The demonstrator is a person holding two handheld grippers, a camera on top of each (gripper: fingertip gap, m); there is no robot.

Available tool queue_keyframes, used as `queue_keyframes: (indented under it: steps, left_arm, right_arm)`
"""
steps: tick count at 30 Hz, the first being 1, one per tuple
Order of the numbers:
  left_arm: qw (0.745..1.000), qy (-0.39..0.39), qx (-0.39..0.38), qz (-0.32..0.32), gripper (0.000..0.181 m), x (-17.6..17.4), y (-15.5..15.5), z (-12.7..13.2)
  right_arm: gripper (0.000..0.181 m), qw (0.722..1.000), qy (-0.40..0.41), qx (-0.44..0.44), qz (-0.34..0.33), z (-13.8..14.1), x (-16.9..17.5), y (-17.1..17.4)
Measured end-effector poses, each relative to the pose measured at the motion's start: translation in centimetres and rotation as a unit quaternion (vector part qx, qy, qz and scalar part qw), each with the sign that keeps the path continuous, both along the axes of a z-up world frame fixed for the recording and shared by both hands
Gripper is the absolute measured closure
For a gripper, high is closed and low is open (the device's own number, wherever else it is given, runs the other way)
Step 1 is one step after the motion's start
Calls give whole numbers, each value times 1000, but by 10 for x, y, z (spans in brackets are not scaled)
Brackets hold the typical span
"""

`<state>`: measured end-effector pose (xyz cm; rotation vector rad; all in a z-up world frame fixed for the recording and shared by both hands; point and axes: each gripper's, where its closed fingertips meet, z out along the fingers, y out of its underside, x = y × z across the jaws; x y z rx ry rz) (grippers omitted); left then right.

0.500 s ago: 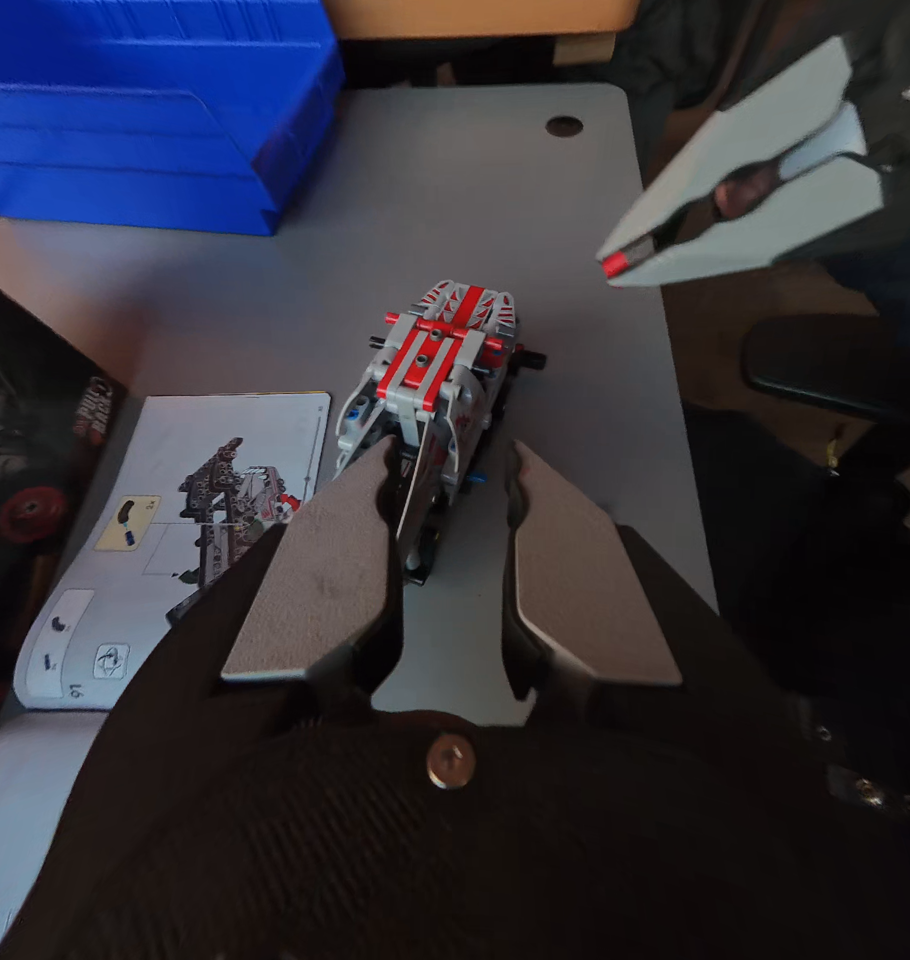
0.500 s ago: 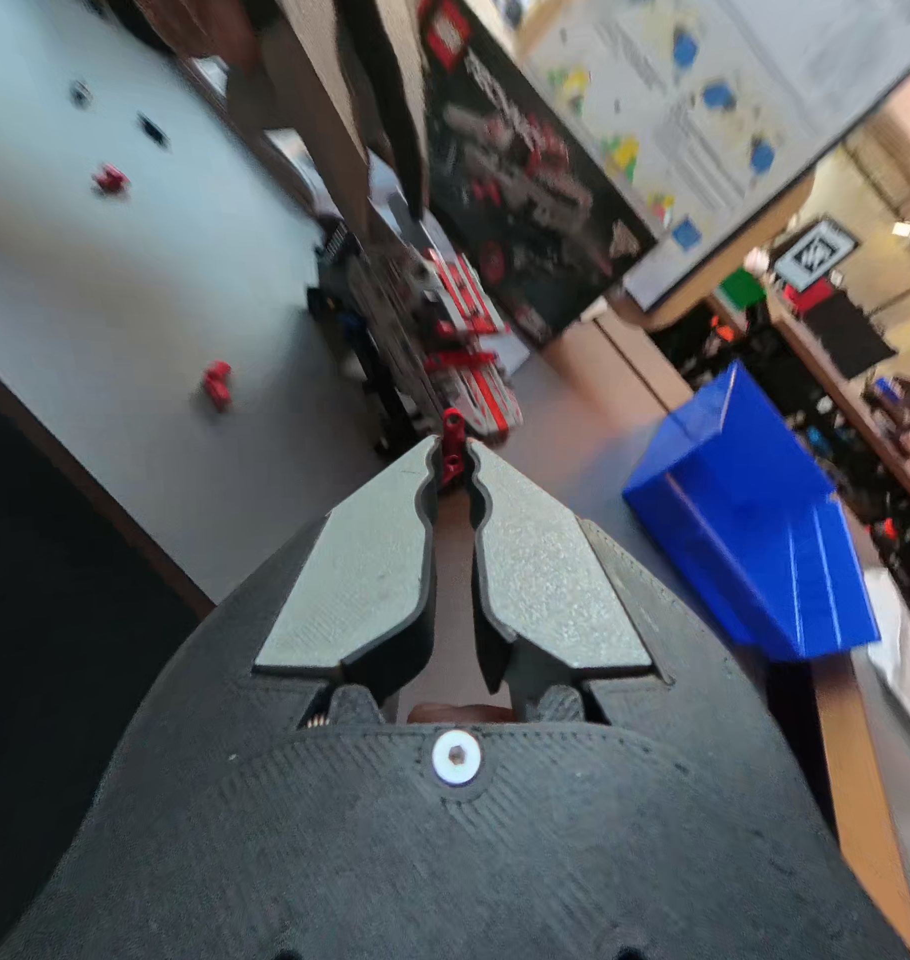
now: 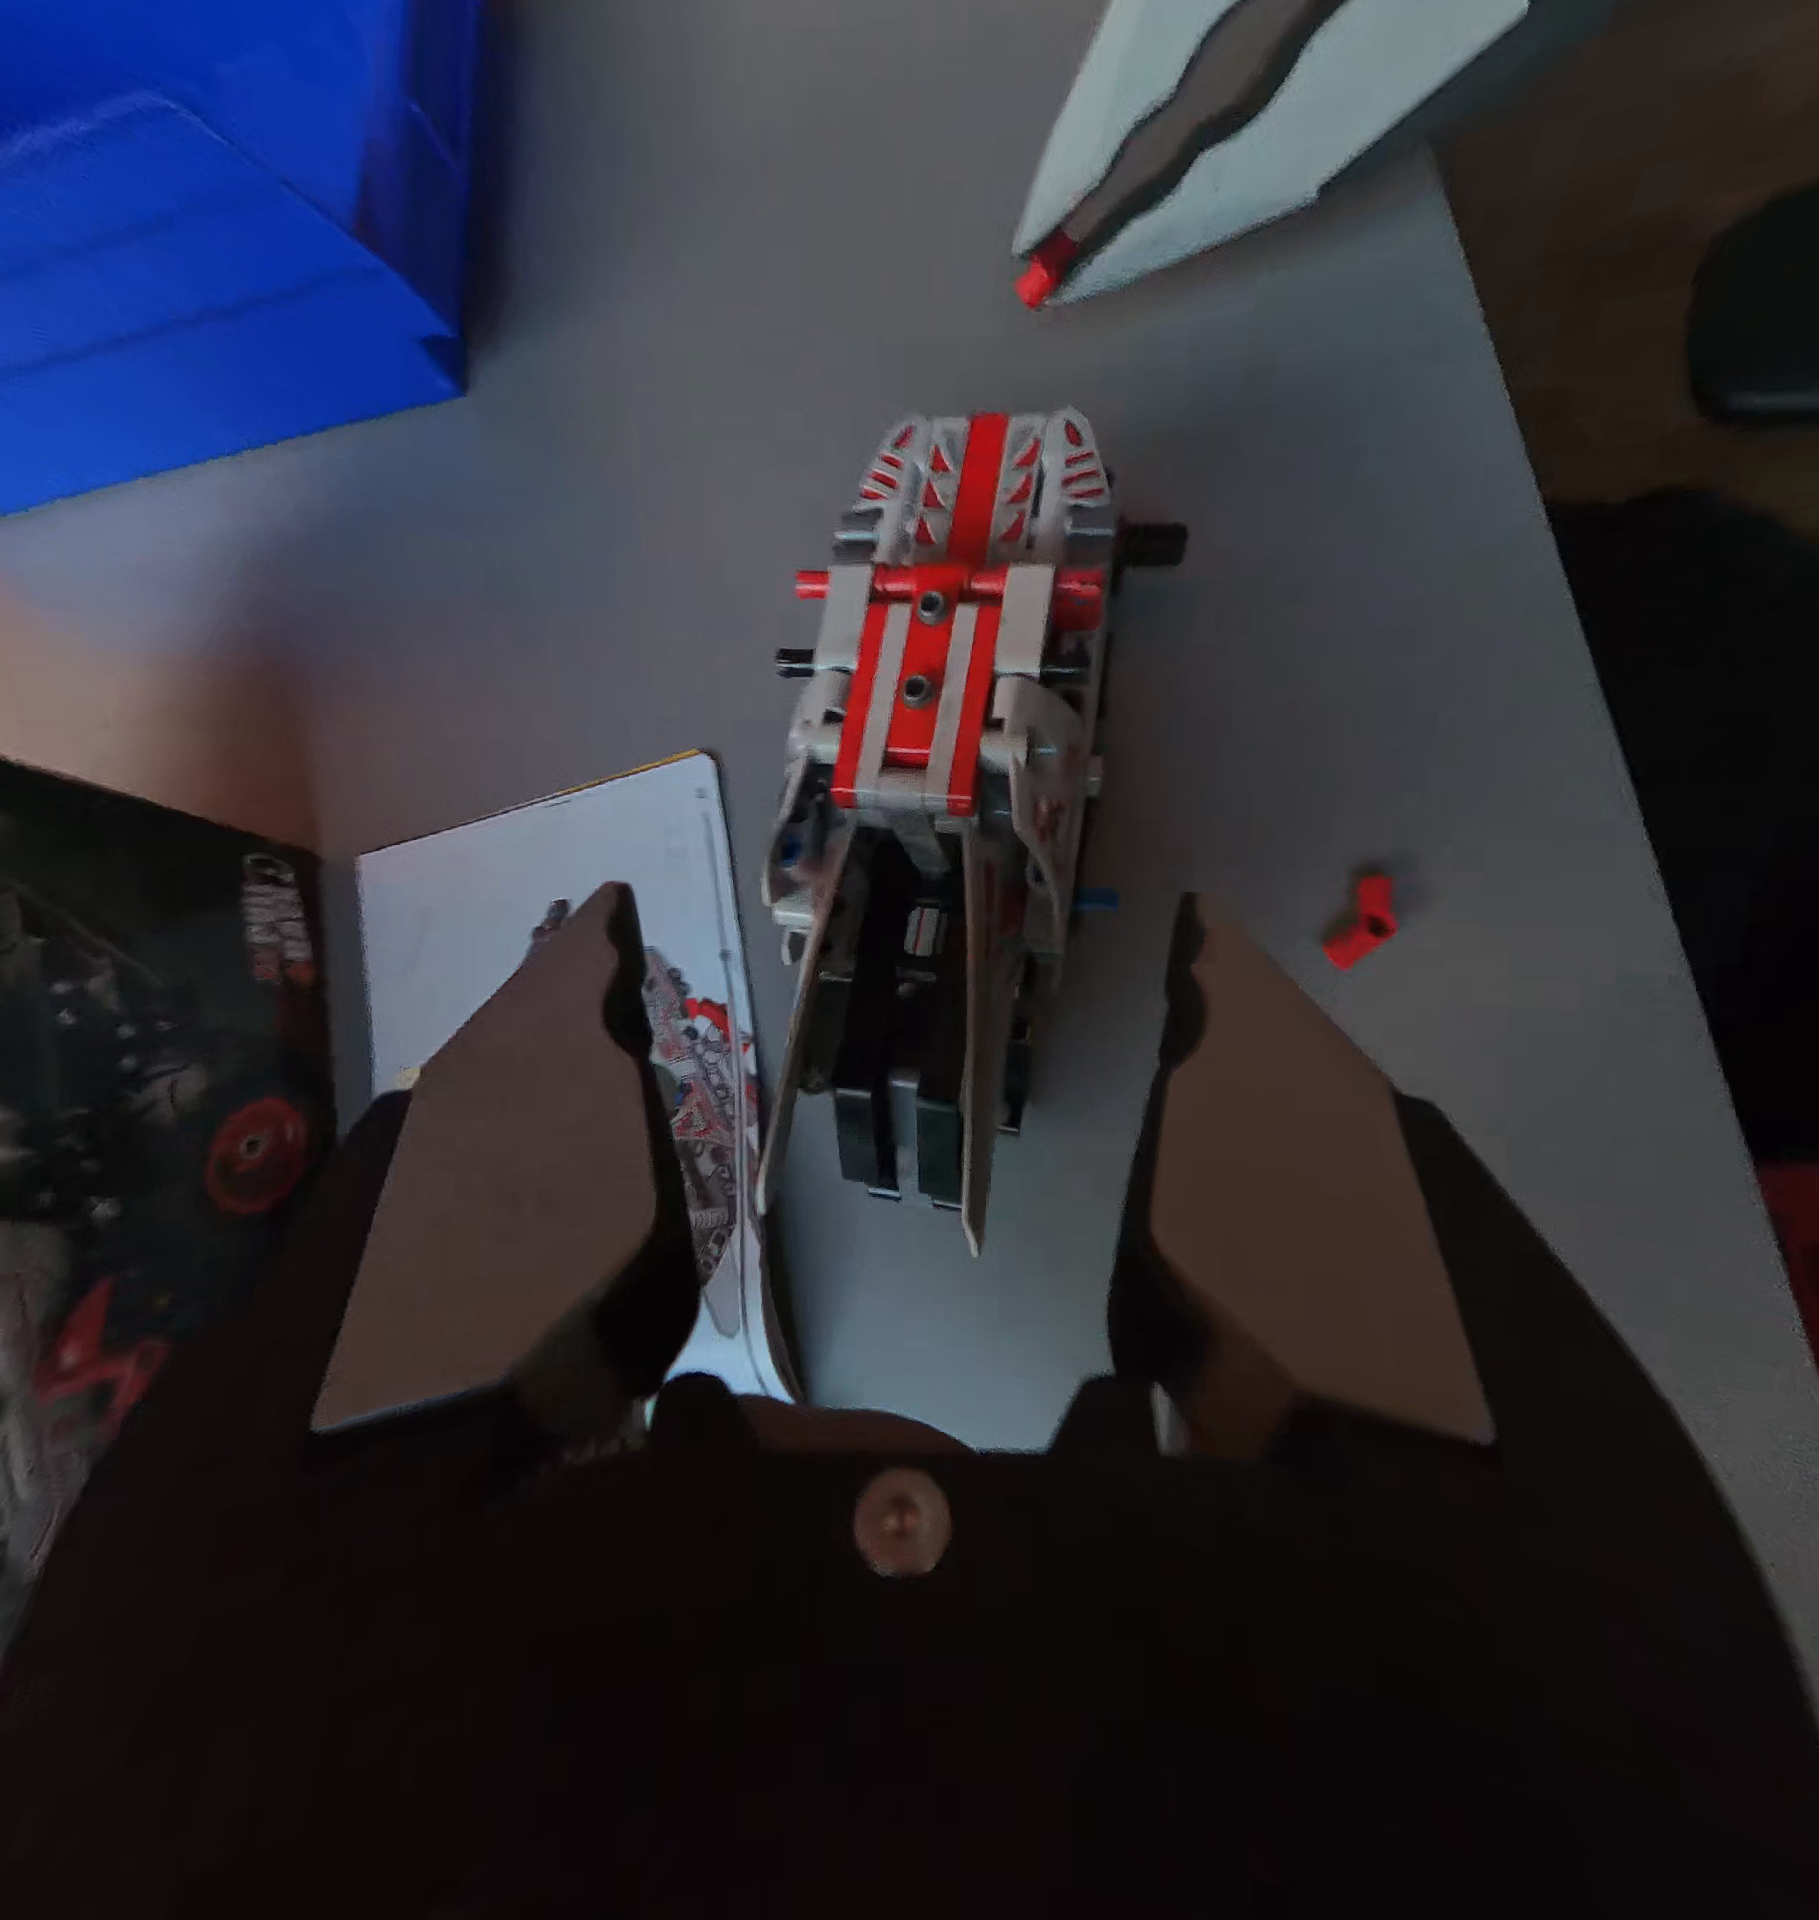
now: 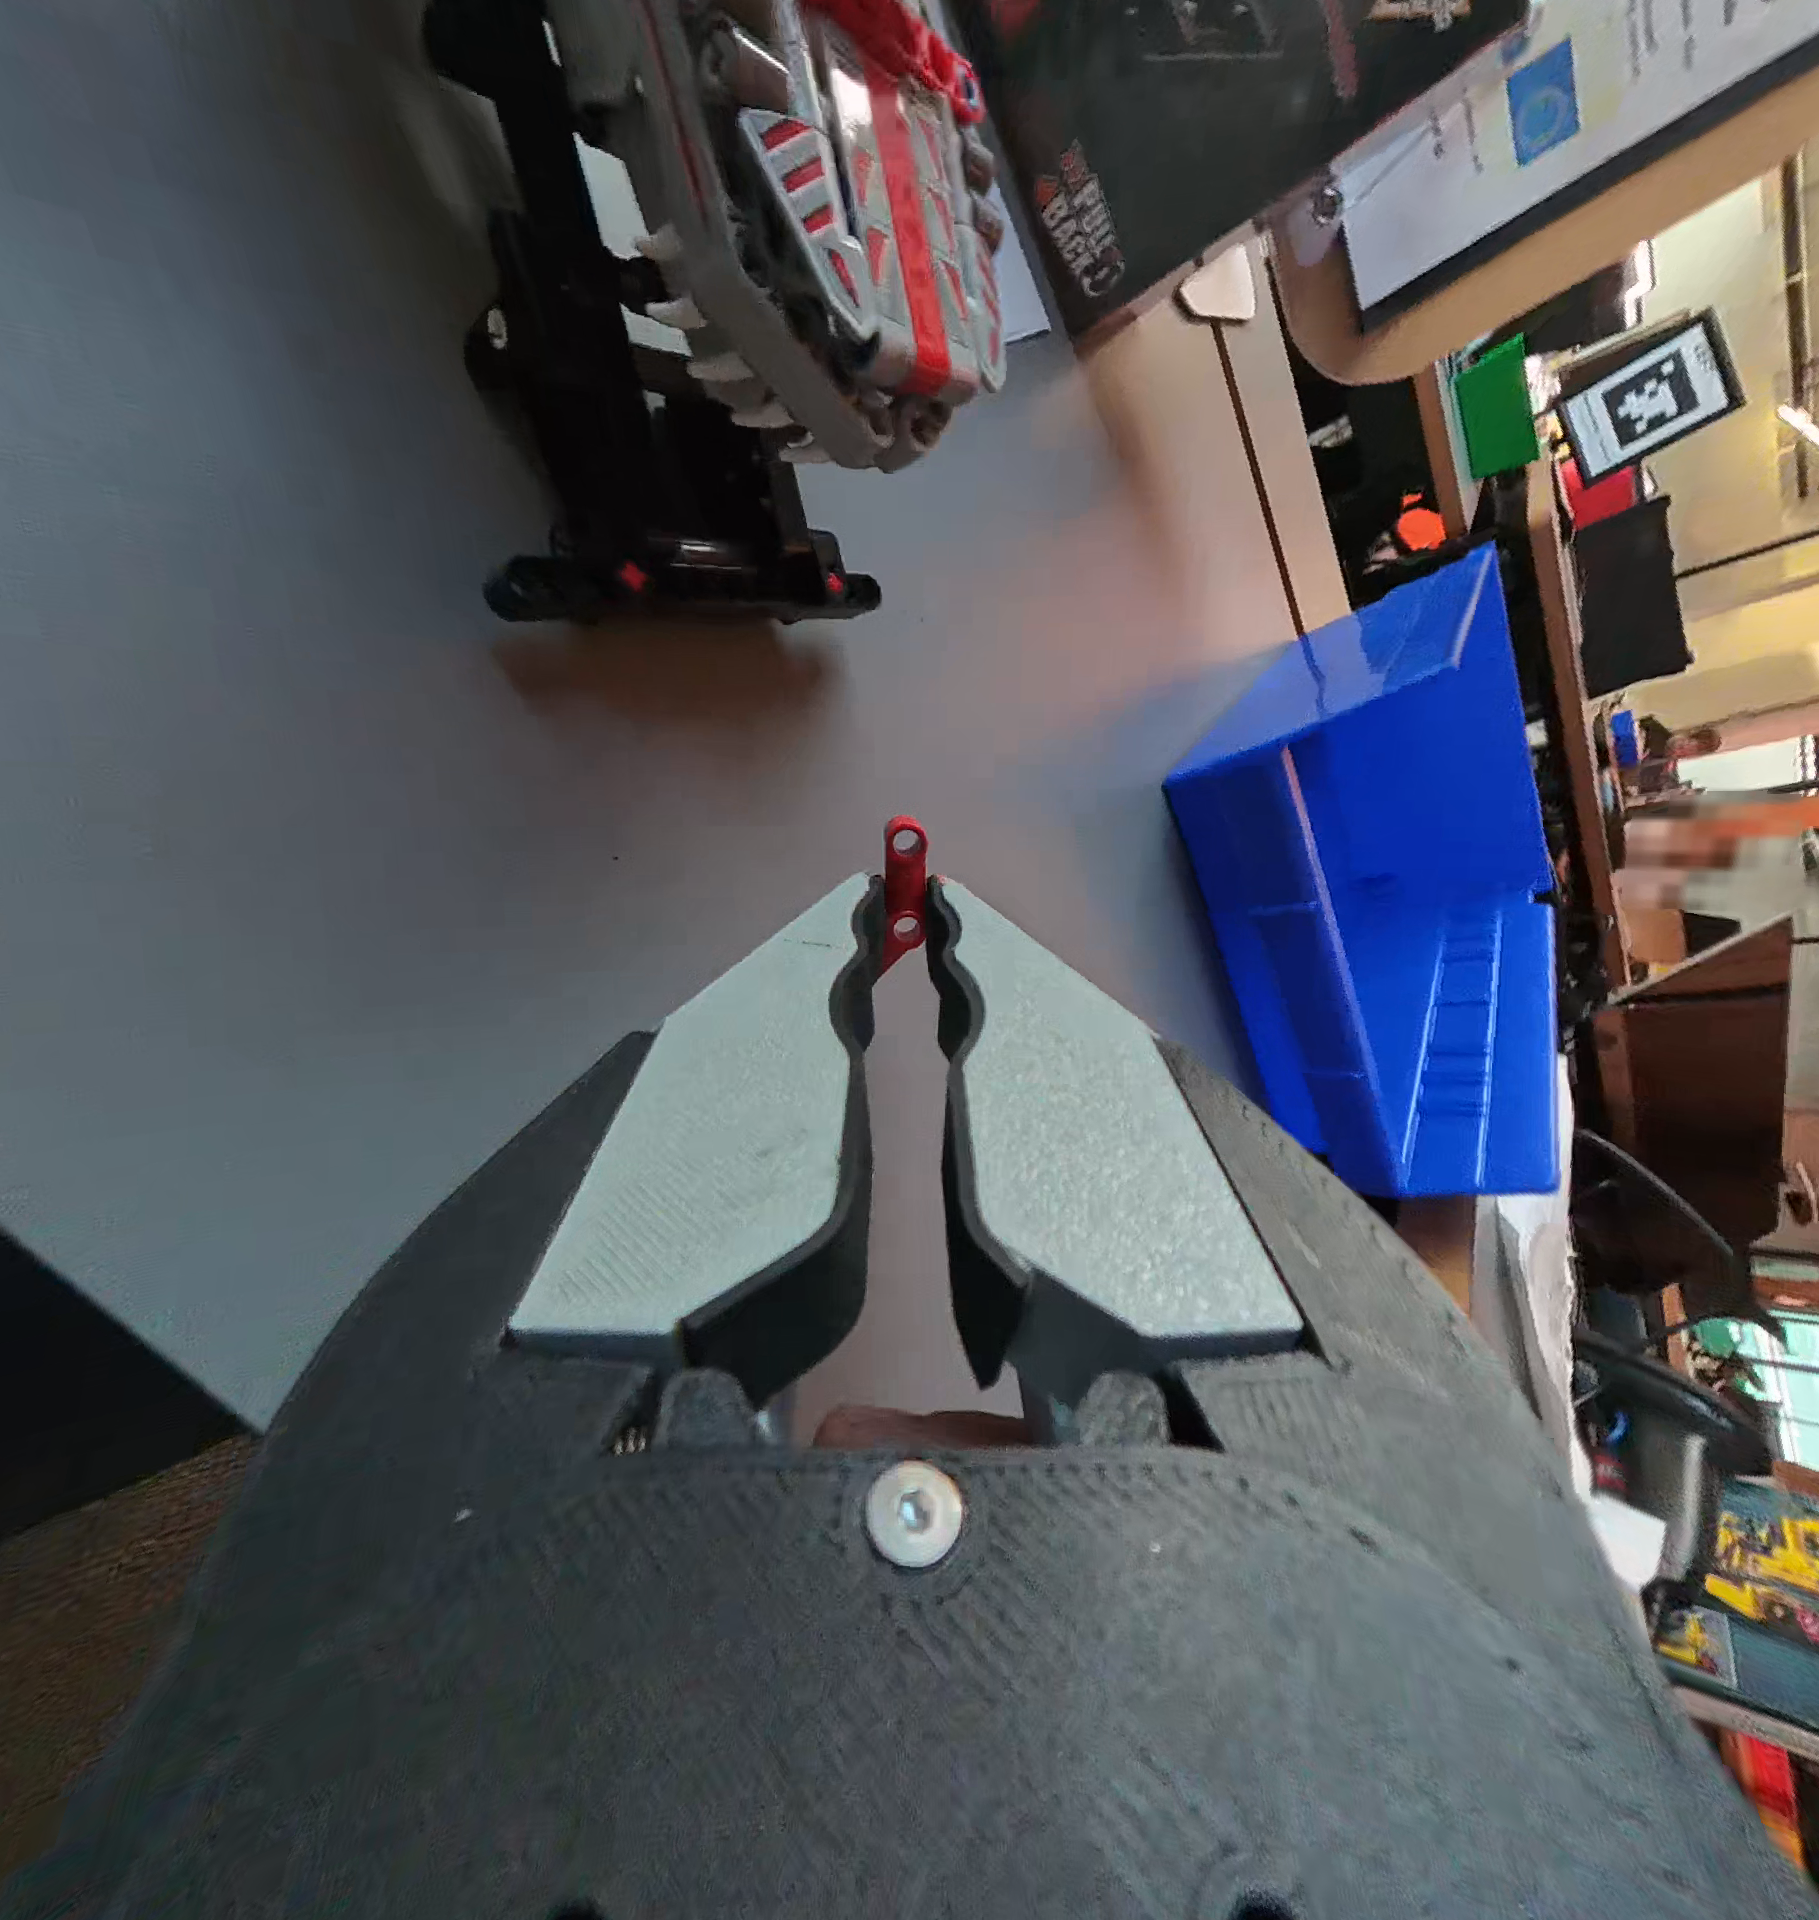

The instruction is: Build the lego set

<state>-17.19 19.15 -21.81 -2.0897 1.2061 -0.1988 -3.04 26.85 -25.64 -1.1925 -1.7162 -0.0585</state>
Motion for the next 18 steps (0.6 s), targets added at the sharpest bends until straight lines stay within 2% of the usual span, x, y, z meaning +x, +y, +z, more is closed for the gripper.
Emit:
queue_keyframes:
  steps: [3, 8, 11, 14, 16, 18]
  left_arm:
    - [996, 44, -76, -31, 81, -1, 4, -19]
    - [984, 23, -160, -69, 109, 9, 9, -19]
    - [988, 24, -130, -75, 118, 16, 14, -15]
    - [994, 29, -87, -62, 101, 19, 15, -15]
    - [995, 48, -58, -67, 105, 18, 15, -20]
    - [994, 49, -64, -70, 110, 17, 15, -23]
  right_arm:
    - [177, 1000, -3, 1, 1, -3, -1, -2]
    - [177, 1000, 19, -19, -2, -7, 1, -10]
    - [177, 999, 33, -30, -2, -8, 3, -14]
    - [177, 998, 50, -30, 2, -5, 2, -18]
    - [177, 998, 62, -24, 9, 1, 0, -20]
    - [177, 997, 73, -26, 16, 5, -4, -22]
